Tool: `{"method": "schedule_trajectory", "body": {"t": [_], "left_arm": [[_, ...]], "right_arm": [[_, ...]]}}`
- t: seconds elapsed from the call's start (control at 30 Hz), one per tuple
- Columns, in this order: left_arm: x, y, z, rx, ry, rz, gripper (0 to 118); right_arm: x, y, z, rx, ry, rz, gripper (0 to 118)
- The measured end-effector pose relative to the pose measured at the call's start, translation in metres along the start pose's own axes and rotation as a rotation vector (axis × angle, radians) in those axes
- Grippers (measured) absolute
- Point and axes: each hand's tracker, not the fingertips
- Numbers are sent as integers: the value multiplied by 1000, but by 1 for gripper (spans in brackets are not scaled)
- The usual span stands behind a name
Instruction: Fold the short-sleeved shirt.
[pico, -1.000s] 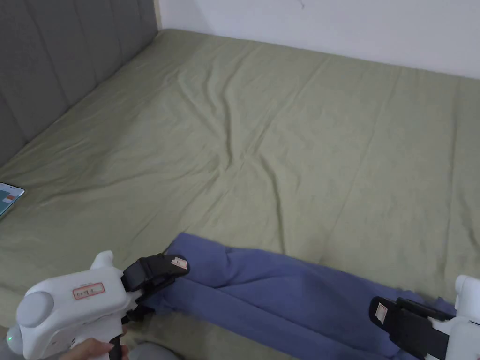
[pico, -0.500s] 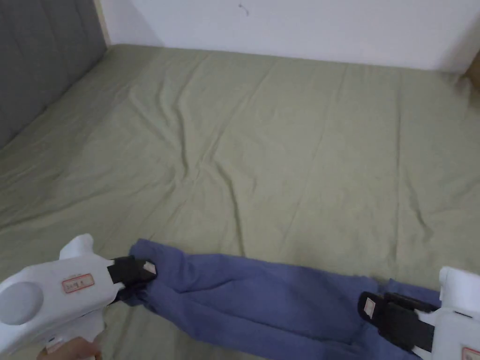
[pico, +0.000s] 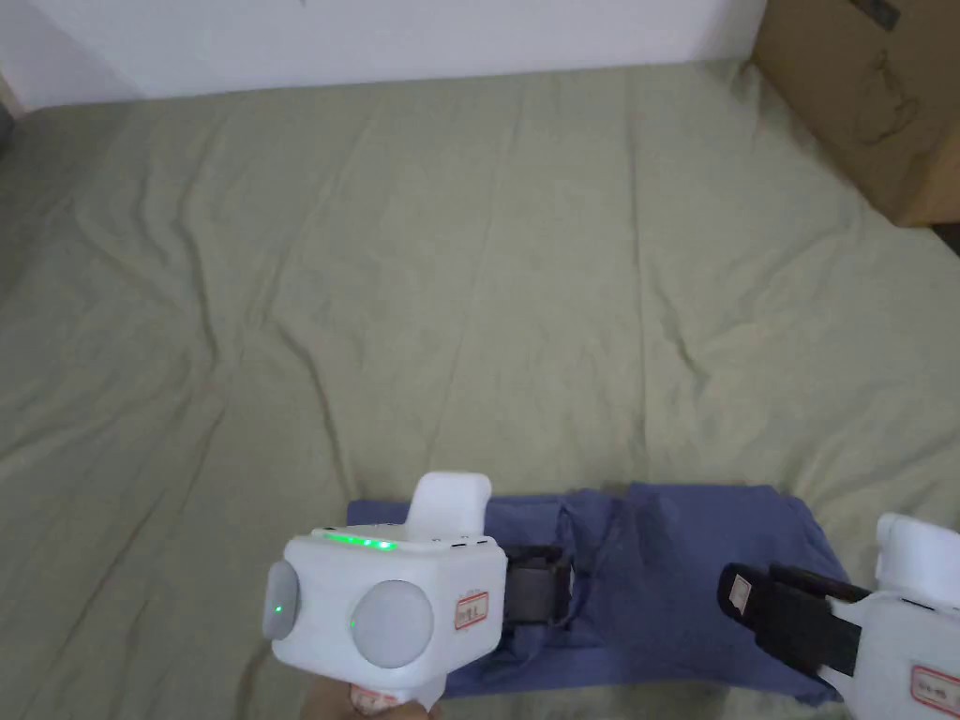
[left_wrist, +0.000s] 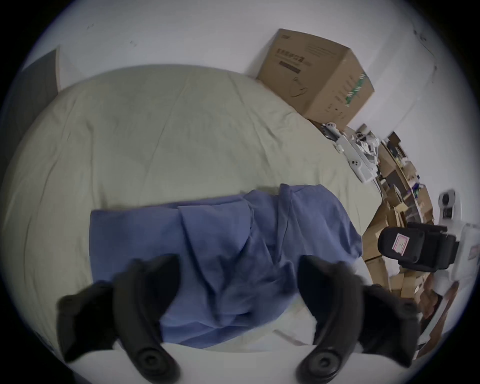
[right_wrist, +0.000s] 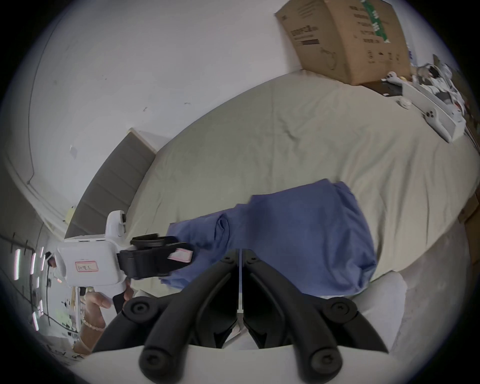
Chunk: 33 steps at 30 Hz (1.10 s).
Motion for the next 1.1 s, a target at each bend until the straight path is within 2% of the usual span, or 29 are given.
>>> {"method": "schedule_trajectory", "body": {"t": [0.1, 0.27, 0.3, 0.37, 0.4, 0.43, 0.5, 0.6, 0.7, 0.77, 0.83, 0.93, 1.03, 1.1], "left_arm": [[-11, 4, 28, 75, -42, 46, 103], [-48, 9, 63, 167, -18, 232, 100], [-55, 6, 60, 177, -11, 265, 87], [-59, 2, 46, 124, 28, 300, 13], [-54, 0, 35, 89, 24, 265, 6], [-51, -4, 25, 54, -9, 237, 6], [-40, -10, 7, -29, -48, 264, 6], [-17, -18, -12, -57, -167, 259, 6], [1, -21, -28, -127, -208, 231, 6], [7, -22, -28, -119, -212, 240, 6], [5, -20, -20, -106, -312, 266, 6], [-13, -16, 2, -36, -328, 305, 6], [-51, -17, 35, 49, -275, 326, 6], [-87, -23, 57, 92, -252, 369, 6]], "right_arm": [[7, 3, 4, 25, -41, 11, 4], [13, 5, 0, 44, 3, -39, 4], [12, 3, -2, 43, 5, -37, 4], [9, 1, -4, 41, 7, -36, 4], [8, 0, -6, 35, 16, -33, 4], [6, -1, -7, 30, 23, -29, 4], [3, -2, -7, 30, 33, -24, 4], [0, -3, -7, 32, 36, -13, 4], [-2, -1, -4, 44, 67, -21, 4], [-5, 0, 1, 60, 81, -12, 4], [-10, 1, 4, 77, 75, 1, 4], [-18, 2, 11, 121, 89, 49, 4], [-35, 2, 20, 178, 106, 147, 4], [-49, 0, 24, 216, 65, 184, 4]]}}
